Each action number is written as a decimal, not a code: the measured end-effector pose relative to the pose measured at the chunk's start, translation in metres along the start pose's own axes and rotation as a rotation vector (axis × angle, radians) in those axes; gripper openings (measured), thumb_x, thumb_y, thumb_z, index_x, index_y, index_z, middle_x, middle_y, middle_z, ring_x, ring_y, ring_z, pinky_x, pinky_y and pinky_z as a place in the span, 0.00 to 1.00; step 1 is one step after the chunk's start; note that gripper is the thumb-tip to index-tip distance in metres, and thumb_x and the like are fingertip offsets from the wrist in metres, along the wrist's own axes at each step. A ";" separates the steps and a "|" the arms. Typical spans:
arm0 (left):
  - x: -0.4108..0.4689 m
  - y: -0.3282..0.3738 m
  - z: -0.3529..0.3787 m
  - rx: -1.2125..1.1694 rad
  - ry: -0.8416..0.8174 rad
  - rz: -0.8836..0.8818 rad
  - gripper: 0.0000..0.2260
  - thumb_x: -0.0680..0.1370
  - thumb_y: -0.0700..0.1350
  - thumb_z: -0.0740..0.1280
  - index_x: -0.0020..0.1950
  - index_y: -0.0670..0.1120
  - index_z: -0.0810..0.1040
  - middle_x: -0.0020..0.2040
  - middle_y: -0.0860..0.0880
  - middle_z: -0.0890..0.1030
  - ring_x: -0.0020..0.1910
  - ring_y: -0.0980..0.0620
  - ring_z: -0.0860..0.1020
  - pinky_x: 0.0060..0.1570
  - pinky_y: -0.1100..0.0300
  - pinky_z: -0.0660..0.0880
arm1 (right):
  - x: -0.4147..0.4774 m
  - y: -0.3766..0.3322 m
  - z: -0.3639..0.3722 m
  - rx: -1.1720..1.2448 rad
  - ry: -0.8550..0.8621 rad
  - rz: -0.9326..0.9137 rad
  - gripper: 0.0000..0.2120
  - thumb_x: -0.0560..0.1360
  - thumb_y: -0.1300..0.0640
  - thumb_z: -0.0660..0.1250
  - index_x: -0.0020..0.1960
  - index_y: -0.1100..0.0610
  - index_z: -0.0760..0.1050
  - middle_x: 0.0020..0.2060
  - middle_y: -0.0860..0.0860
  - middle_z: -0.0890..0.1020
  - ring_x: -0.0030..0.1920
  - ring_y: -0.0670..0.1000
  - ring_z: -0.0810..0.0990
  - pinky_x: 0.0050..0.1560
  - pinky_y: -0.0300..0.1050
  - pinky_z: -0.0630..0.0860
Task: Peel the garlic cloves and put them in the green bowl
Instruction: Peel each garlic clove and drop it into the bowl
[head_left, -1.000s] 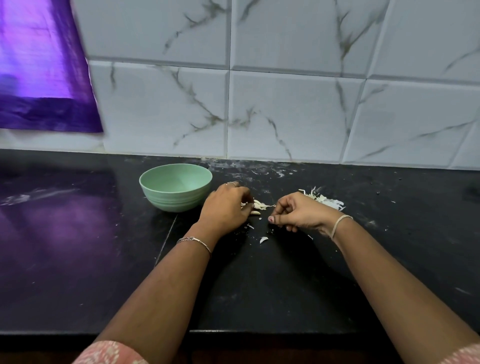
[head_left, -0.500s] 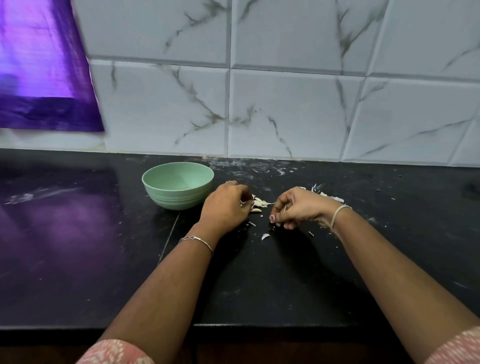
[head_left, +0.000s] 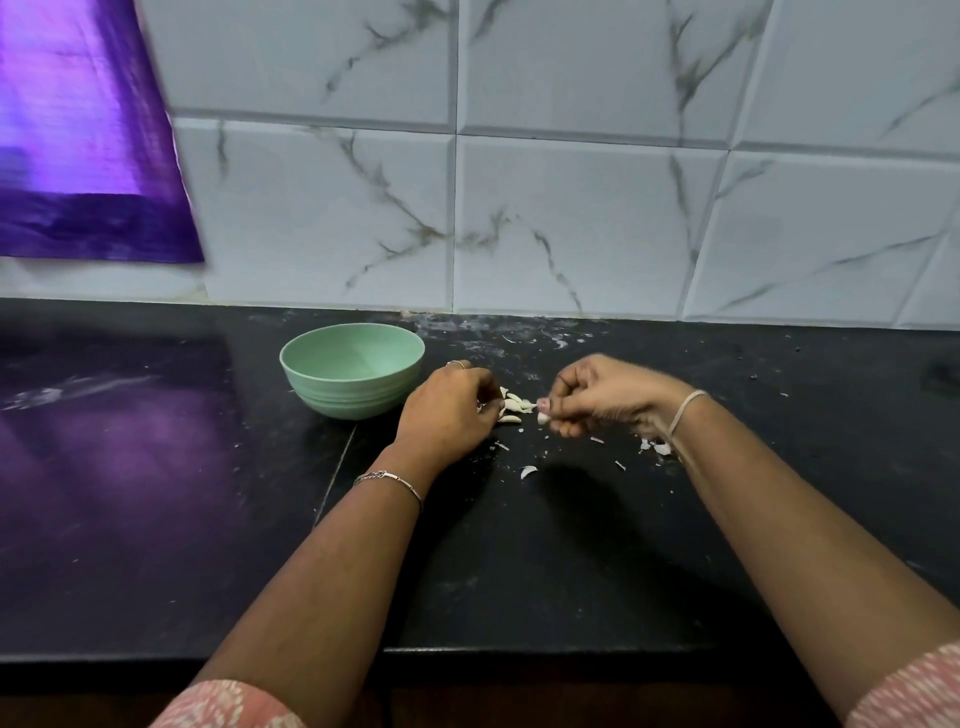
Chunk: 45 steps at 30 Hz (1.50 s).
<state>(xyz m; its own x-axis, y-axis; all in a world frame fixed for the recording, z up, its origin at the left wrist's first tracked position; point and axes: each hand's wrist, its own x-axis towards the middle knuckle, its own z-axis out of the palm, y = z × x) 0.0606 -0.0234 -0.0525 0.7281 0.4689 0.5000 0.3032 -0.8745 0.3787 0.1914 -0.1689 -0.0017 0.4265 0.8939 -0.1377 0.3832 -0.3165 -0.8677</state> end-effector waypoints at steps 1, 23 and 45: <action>0.000 0.000 0.000 0.000 0.003 -0.001 0.05 0.76 0.50 0.68 0.49 0.52 0.81 0.48 0.53 0.77 0.51 0.52 0.76 0.42 0.59 0.69 | -0.002 -0.010 -0.005 0.035 -0.028 -0.022 0.05 0.75 0.64 0.69 0.44 0.66 0.77 0.32 0.56 0.81 0.29 0.46 0.79 0.29 0.35 0.76; 0.000 0.000 -0.002 -0.002 0.007 -0.016 0.05 0.76 0.50 0.67 0.49 0.52 0.81 0.47 0.52 0.78 0.50 0.52 0.77 0.43 0.58 0.71 | 0.000 -0.047 -0.009 -0.266 0.156 -0.162 0.09 0.75 0.62 0.70 0.38 0.62 0.76 0.26 0.50 0.82 0.27 0.44 0.79 0.29 0.36 0.76; 0.013 0.023 0.015 -0.634 0.105 -0.001 0.11 0.73 0.38 0.73 0.48 0.53 0.81 0.41 0.59 0.81 0.41 0.65 0.78 0.42 0.73 0.71 | 0.008 0.015 0.004 0.537 0.240 -0.099 0.05 0.77 0.58 0.67 0.50 0.59 0.79 0.31 0.48 0.72 0.29 0.43 0.68 0.26 0.33 0.67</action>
<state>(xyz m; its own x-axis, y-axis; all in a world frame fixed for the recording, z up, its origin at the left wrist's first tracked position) 0.0867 -0.0390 -0.0491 0.6540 0.5077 0.5608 -0.1421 -0.6457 0.7503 0.1969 -0.1657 -0.0182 0.6067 0.7948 0.0140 -0.0103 0.0254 -0.9996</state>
